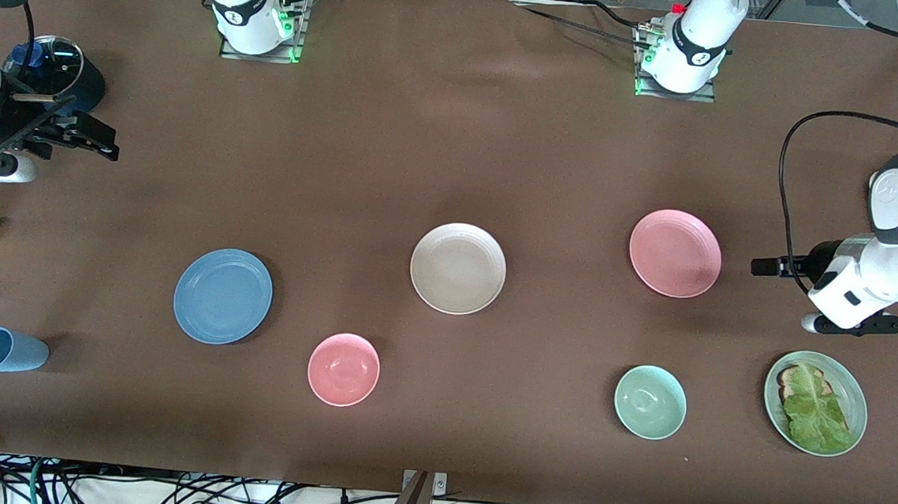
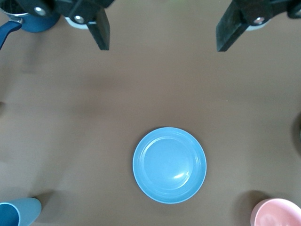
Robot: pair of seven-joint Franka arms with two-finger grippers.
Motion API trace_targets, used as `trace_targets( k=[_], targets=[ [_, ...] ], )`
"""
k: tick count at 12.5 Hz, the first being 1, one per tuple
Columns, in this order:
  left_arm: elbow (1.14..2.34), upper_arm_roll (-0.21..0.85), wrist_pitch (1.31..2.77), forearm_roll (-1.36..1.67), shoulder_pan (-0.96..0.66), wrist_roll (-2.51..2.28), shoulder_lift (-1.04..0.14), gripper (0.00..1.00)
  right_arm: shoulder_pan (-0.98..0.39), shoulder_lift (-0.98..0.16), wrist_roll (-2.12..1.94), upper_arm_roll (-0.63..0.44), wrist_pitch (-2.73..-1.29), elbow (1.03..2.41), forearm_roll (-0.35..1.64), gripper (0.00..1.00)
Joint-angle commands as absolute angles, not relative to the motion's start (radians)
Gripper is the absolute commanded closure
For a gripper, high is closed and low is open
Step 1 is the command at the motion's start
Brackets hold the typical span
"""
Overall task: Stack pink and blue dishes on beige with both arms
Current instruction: 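Reach the right gripper to the blue plate while the left gripper reaches pink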
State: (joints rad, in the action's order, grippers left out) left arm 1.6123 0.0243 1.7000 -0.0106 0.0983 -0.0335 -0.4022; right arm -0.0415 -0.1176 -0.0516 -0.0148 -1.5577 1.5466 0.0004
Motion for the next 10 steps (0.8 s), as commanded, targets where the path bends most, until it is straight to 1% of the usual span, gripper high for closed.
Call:
trace_targets(
  k=[1,3,5,10],
  targets=[
    [1.681,0.023,1.768,-0.002,0.104,-0.011,-0.397,0.0,-0.038,-0.133,-0.075,-0.011,-1.558,1.543,-0.018,0.0],
    [1.835,0.028,1.898,-0.003,0.104,-0.011,-0.338,0.0,-0.037,-0.185,-0.075,-0.011,-1.569,1.542,-0.015,0.0],
    [1.971,0.028,2.018,-0.003,0.106,-0.009,-0.286,0.0,-0.038,-0.241,-0.075,-0.011,-1.612,1.542,-0.018,0.0],
    [2.241,0.029,2.34,-0.003,0.104,-0.009,-0.219,0.0,-0.035,-0.348,-0.075,-0.012,-1.742,1.546,-0.035,0.0]
  ],
)
